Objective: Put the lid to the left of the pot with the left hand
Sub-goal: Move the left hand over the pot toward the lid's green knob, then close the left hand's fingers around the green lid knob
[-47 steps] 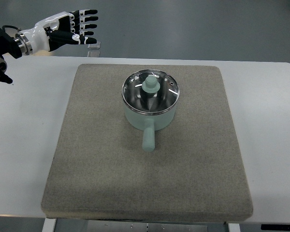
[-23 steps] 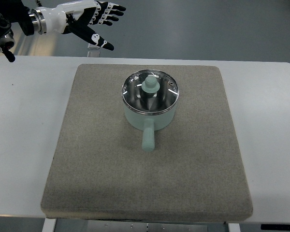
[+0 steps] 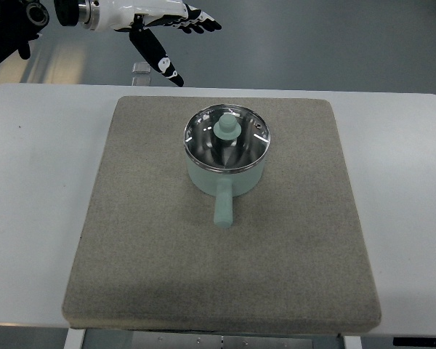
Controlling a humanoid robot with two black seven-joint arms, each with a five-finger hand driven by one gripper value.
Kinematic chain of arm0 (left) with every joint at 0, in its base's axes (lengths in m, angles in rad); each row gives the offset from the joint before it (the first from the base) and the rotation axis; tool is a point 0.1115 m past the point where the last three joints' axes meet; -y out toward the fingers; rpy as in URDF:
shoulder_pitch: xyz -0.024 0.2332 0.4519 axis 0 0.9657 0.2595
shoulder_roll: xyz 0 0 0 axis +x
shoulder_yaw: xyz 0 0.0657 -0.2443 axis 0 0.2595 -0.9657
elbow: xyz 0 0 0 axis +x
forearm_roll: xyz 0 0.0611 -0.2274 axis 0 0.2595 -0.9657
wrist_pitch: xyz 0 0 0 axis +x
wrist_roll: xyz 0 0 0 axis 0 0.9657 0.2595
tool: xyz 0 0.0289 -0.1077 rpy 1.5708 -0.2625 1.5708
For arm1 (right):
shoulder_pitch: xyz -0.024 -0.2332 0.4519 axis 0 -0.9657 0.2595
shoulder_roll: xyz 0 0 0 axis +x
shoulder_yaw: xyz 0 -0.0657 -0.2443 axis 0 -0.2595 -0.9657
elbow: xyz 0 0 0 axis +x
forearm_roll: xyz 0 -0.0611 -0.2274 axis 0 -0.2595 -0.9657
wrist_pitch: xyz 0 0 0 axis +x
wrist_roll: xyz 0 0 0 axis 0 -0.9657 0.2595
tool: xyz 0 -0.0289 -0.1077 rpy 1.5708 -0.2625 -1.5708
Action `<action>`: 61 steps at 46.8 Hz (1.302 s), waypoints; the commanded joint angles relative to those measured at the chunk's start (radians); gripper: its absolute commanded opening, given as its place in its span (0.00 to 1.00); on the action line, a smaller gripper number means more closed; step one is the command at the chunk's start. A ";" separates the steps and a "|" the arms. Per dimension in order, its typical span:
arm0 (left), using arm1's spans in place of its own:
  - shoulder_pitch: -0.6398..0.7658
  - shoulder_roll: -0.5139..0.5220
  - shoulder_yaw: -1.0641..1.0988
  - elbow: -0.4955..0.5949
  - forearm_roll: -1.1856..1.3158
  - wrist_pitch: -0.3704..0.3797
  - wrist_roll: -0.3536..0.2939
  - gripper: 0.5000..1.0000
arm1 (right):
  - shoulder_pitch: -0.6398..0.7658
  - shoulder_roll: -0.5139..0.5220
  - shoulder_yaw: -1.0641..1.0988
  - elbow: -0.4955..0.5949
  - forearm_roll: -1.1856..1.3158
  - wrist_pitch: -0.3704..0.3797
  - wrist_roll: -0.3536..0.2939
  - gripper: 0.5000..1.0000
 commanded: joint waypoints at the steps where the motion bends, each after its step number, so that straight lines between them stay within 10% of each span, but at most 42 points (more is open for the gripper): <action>1: -0.029 -0.009 0.044 -0.001 0.001 0.000 0.000 0.98 | -0.001 0.000 0.000 0.000 0.000 0.000 0.000 0.84; 61: 0.014 -0.188 0.052 -0.126 0.422 0.000 0.003 0.94 | 0.000 0.000 0.000 0.000 0.000 0.000 0.000 0.84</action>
